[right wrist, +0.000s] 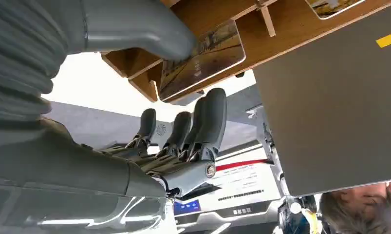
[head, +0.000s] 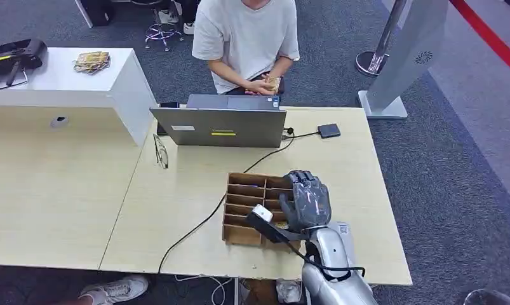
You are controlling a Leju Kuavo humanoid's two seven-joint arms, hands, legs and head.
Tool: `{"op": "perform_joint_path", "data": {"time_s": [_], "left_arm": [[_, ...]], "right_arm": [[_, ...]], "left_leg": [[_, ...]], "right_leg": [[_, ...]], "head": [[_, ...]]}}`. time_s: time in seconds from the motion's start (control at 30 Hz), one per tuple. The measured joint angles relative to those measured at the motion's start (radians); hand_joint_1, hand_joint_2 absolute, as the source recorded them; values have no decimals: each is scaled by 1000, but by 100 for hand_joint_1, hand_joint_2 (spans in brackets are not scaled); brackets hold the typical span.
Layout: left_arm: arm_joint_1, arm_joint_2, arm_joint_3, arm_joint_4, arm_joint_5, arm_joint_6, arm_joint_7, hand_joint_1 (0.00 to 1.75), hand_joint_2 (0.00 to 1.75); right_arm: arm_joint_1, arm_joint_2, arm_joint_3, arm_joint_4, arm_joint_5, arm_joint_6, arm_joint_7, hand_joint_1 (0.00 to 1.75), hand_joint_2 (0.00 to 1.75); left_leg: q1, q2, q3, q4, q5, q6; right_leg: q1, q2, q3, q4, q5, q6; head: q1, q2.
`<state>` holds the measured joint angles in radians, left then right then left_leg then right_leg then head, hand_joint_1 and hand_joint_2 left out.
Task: Pass the card to the sensor for recognition and then transmit it.
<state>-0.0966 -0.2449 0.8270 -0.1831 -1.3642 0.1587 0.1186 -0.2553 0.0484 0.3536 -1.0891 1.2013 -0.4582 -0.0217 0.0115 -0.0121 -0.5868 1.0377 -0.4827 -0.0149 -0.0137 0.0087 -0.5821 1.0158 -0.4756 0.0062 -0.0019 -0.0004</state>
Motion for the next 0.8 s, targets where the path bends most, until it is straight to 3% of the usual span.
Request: {"op": "perform_joint_path", "data": {"time_s": [0.03, 0.13, 0.2, 0.23, 0.8], "left_arm": [[0, 0, 0, 0, 0, 0, 0, 0, 0], [0, 0, 0, 0, 0, 0, 0, 0, 0], [0, 0, 0, 0, 0, 0, 0, 0, 0], [0, 0, 0, 0, 0, 0, 0, 0, 0], [0, 0, -4, 0, 2, -2, 0, 0, 0]], "right_arm": [[0, 0, 0, 0, -1, 0, -2, 99, 175], [-1, 0, 0, 0, -2, 0, -4, 136, 175], [-1, 0, 0, 0, -2, 2, -4, 143, 175], [-1, 0, 0, 0, -2, 2, -4, 169, 175], [-6, 4, 0, 3, -8, -17, -24, 175, 175]], "left_leg": [[0, 0, 0, 0, 0, 0], [0, 0, 0, 0, 0, 0], [0, 0, 0, 0, 0, 0], [0, 0, 0, 0, 0, 0], [0, 0, 0, 0, 0, 0]], "right_leg": [[0, 0, 0, 0, 0, 0], [0, 0, 0, 0, 0, 0], [0, 0, 0, 0, 0, 0], [0, 0, 0, 0, 0, 0], [0, 0, 0, 0, 0, 0]], "head": [[0, 0], [0, 0], [0, 0], [0, 0], [0, 0]]}}
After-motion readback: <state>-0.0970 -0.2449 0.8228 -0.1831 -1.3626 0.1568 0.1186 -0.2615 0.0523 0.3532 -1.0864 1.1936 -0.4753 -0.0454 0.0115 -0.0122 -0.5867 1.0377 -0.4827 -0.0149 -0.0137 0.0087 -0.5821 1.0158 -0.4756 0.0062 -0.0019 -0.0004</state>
